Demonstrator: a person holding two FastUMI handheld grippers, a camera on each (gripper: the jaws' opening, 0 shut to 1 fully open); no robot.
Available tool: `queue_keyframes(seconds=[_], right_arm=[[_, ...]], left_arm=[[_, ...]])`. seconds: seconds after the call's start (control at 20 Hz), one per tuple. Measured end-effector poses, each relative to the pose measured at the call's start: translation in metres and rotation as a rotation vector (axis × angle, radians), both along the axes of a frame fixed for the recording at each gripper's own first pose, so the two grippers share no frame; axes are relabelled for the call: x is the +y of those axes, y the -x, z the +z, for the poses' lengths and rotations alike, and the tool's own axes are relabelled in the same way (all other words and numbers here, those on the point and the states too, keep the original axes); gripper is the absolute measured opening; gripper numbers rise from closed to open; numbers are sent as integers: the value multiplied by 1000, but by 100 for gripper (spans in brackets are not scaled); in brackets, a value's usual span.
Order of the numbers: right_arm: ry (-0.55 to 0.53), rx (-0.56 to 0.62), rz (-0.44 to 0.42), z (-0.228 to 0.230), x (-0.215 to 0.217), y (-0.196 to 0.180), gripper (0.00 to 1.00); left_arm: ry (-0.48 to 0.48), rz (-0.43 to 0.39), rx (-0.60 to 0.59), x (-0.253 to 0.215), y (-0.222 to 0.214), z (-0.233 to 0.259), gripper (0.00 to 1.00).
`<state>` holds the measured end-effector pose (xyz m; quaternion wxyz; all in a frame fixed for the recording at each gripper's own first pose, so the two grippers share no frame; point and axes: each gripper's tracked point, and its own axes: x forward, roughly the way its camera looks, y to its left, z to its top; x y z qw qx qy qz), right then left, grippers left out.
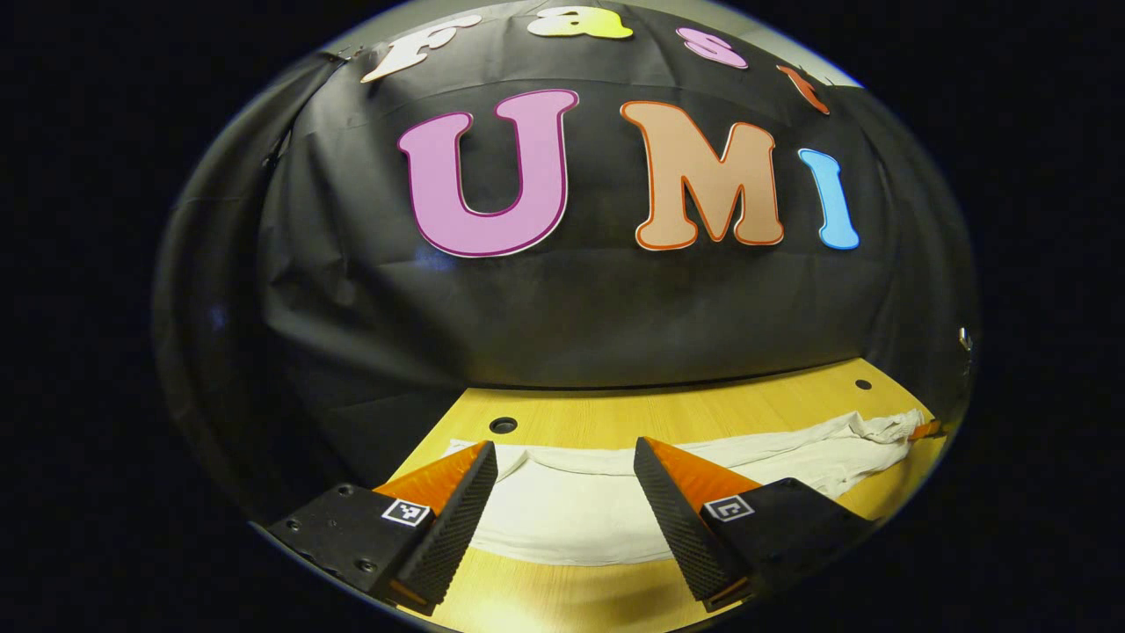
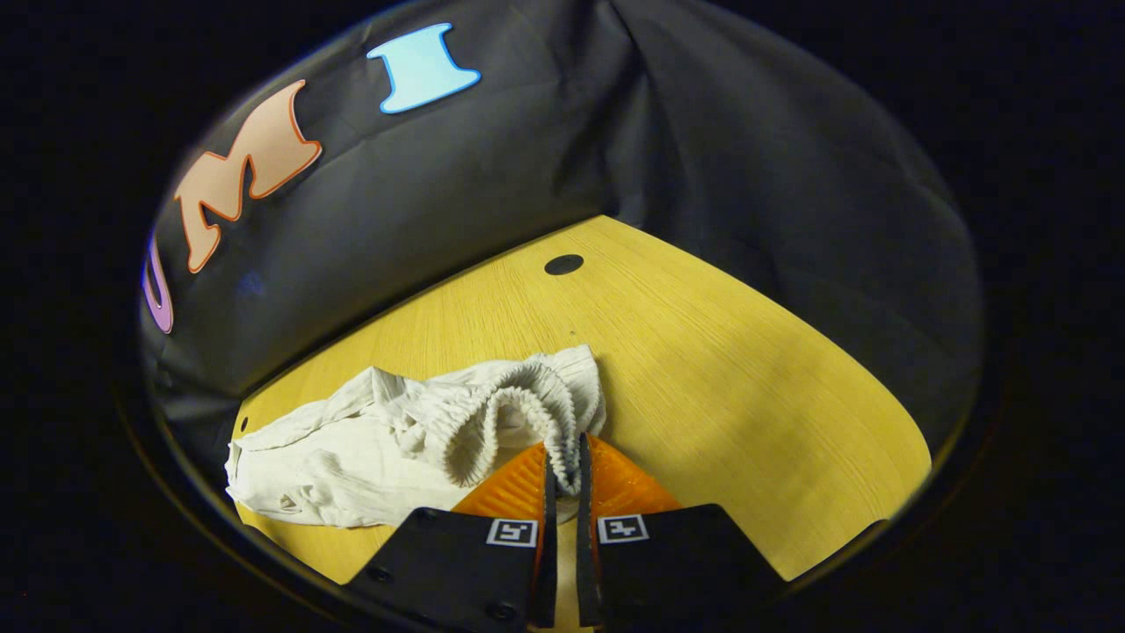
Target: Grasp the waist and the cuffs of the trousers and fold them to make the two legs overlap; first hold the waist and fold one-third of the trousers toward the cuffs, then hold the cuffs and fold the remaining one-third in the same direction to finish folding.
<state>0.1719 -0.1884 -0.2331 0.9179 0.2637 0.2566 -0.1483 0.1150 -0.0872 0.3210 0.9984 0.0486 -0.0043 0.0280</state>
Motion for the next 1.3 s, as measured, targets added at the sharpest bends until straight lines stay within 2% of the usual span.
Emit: queue_keyframes(seconds=[0.3, 0.45, 0.55, 0.6, 0.65, 0.7, 0.75, 0.9, 1.0, 1.3], right_arm=[[69, -115, 13, 69, 12, 8, 11], [81, -180, 35, 105, 26, 22, 3], [96, -222, 72, 129, 41, 31, 3], [106, -241, 98, 143, 52, 32, 3], [115, -260, 125, 149, 53, 30, 3], [122, -277, 154, 162, 60, 33, 3], [125, -292, 186, 172, 64, 36, 3], [124, -339, 292, 200, 71, 54, 3], [125, -354, 368, 200, 74, 64, 3], [119, -278, 580, 202, 66, 67, 3]], left_arm=[[33, -32, 14, 16, 5, -6, 96], [34, -54, 17, 31, 4, -8, 97], [36, -72, 25, 41, 2, -10, 96], [34, -76, 26, 47, 2, -11, 93], [37, -81, 26, 53, 1, -11, 97], [46, -89, 24, 59, 1, -11, 93], [59, -98, 22, 63, 2, -10, 97], [91, -100, 28, 83, 3, -15, 97], [112, -98, 30, 96, 5, -19, 97], [165, -68, 43, 139, 7, -34, 95]])
